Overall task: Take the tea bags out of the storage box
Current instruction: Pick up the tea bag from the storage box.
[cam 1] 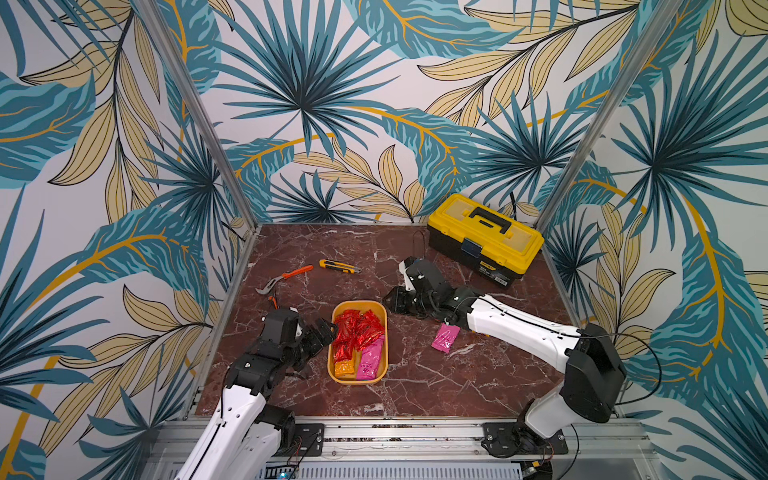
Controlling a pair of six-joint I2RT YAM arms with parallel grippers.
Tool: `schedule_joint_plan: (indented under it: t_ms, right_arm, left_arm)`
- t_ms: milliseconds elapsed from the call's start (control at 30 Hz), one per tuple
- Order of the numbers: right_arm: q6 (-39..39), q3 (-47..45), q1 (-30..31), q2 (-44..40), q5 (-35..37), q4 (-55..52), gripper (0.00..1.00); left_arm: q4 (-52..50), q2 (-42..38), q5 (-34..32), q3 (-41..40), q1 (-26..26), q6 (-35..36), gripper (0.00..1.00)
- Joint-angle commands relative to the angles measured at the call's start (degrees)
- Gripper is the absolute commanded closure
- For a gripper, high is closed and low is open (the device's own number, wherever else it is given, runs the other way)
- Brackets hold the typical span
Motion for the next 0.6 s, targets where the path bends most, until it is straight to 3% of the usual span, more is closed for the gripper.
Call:
schedule_joint_plan:
  t_ms: [0,300,567]
  right_arm:
    - [2.46,2.08,2.18,3.89,-3.19,4.13,0.67]
    - [6.11,6.84,5.04,12.79,-6.96,7.87,0.56]
    - [7.74,7.16,6.36,15.72,-7.01,8.95,0.59]
  left_arm:
    - [0.87,-2.23,0.61,-2.42,0.8,-1.08,0.0]
    - [-5.12,-9.14,-0.76,-3.91,1.33,-2.13,0.0]
    - [-8.11,-13.14,-1.14,-4.43,1.27,-3.19,0.0]
